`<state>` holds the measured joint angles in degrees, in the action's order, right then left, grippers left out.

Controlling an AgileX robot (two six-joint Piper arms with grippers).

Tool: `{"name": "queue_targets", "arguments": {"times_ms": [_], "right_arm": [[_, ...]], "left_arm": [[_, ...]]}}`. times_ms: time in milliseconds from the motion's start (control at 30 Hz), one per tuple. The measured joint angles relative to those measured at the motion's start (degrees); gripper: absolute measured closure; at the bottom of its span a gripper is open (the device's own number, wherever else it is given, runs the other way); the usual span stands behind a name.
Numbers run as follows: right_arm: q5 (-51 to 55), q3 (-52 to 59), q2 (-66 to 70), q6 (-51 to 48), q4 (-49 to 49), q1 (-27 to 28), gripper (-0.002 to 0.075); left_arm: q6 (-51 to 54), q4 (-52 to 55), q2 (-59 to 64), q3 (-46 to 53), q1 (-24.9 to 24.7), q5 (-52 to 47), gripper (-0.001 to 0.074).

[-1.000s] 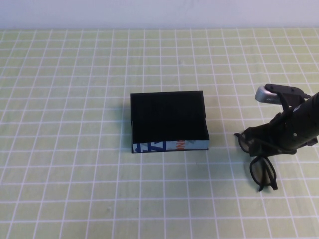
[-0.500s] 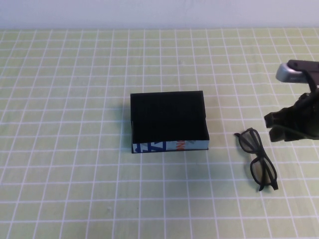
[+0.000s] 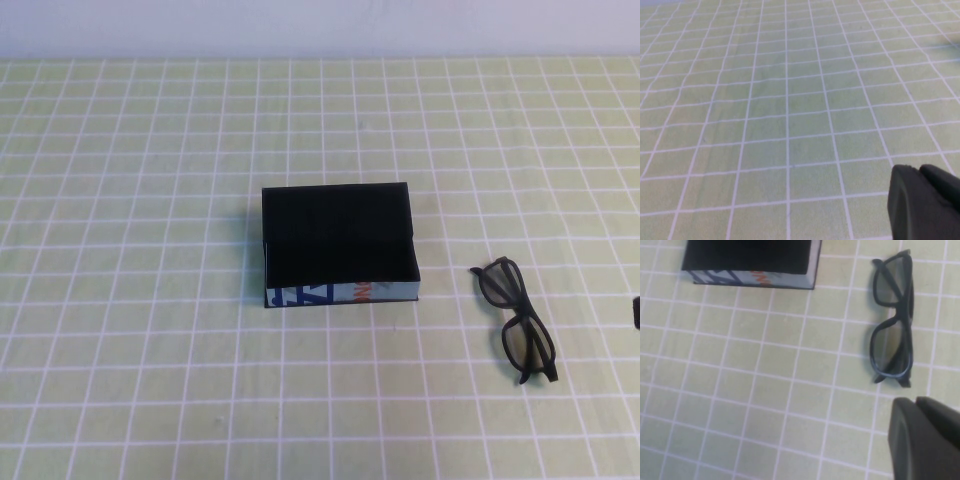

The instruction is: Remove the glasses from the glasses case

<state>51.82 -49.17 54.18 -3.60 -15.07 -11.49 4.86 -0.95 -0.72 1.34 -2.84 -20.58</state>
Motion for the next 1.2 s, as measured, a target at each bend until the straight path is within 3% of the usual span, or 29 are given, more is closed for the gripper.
{"name": "queue_targets", "arguments": {"times_ms": [267, 400, 567, 767, 867, 1033, 1200], "right_arm": [[2.4, 8.2, -15.5, -0.1, -2.8, 0.0, 0.0742], [-1.8, 11.0, -19.0, -3.5, -2.3, 0.0, 0.0742], [-17.1, 20.7, -21.5, -5.8, 1.2, 0.5, 0.0742], [-46.0, 39.1, -31.0, -6.1, 3.3, 6.0, 0.0743], [-53.5, 47.1, -37.4, -6.0, 2.9, 7.0, 0.0743], [-50.5, 50.7, -47.4, -5.9, 1.7, 7.2, 0.0743], [-39.5, 50.7, -54.2, -5.9, 2.4, 7.3, 0.0743]], "left_arm": [[0.0, 0.0, 0.0, 0.0, 0.0, 0.0, 0.0739], [0.0, 0.0, 0.0, 0.0, 0.0, 0.0, 0.0739], [0.0, 0.0, 0.0, 0.0, 0.0, 0.0, 0.0739], [0.0, 0.0, 0.0, 0.0, 0.0, 0.0, 0.0739], [0.0, 0.0, 0.0, 0.0, 0.0, 0.0, 0.0739], [0.0, 0.0, 0.0, 0.0, 0.0, 0.0, 0.0739], [0.0, 0.0, 0.0, 0.0, 0.0, 0.0, 0.0739]]}}
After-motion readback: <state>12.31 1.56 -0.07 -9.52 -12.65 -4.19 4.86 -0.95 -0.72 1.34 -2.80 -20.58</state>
